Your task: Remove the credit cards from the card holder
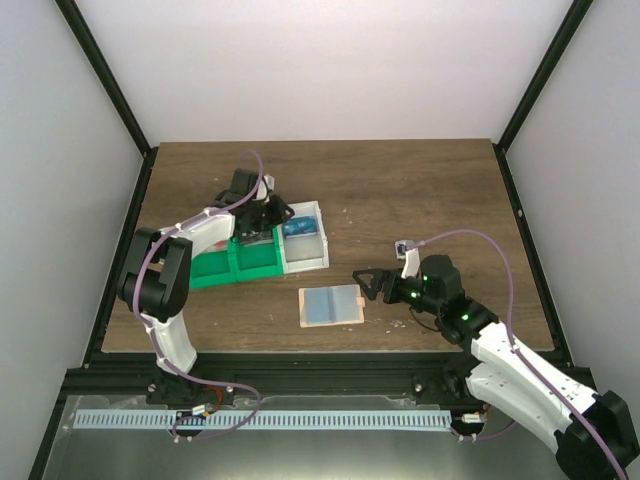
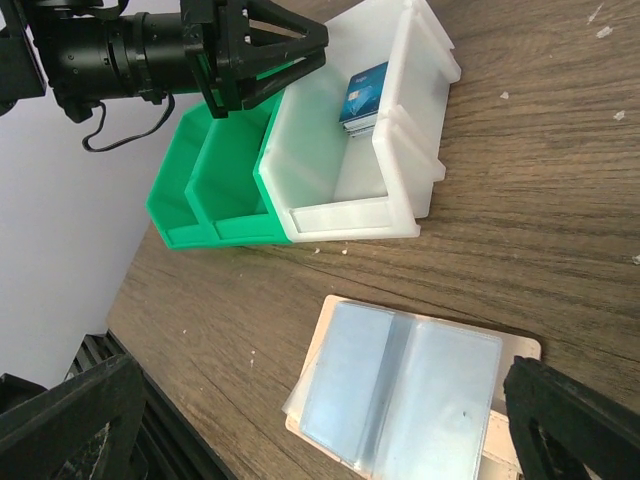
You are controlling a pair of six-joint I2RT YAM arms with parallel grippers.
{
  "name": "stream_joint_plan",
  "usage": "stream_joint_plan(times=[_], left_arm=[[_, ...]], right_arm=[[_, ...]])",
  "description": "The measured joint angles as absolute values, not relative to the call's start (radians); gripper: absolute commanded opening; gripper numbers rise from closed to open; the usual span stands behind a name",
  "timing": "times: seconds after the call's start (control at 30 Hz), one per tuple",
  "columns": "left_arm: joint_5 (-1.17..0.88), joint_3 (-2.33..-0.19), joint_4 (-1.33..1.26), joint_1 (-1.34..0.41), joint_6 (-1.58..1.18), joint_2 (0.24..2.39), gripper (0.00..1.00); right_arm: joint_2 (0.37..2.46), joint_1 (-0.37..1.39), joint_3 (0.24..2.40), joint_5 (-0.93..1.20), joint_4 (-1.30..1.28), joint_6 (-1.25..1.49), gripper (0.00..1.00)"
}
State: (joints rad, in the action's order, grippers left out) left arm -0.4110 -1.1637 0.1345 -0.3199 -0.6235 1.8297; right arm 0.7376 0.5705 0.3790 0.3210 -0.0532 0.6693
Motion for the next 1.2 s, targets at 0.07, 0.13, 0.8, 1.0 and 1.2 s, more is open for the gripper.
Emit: stream_joint_plan(times=[0.07,0.13,0.8,1.0,1.2], left_arm=[[-0.407,-1.169,0.147,-0.32,-0.624,1.83,0.25],[-0.403,-1.18,0.16,-0.32,-0.621,1.829,0.27],[-0.439,-1.042,0.242,-0.32,-0.545,1.482,0.48],[-0.506,-0.877,0.264,-0.327,-0.516,1.325,0.46],[-0.586,-0.735,0.252,-0.358,-0.517,1.242,0.46]], right_arm=[[0.738,0.57,0.379,0.321,-0.055,0.67,1.0],[0.738,0.57,0.379,0.32,-0.055,0.672,1.0],[0.864,0.571,0.395,0.24,-0.146,0.784,0.88],[0.851,0.57,0.394,0.271,-0.092,0.83,0.58],[0.952,0.573,0.394,0.334,-0.043,0.866,0.48]])
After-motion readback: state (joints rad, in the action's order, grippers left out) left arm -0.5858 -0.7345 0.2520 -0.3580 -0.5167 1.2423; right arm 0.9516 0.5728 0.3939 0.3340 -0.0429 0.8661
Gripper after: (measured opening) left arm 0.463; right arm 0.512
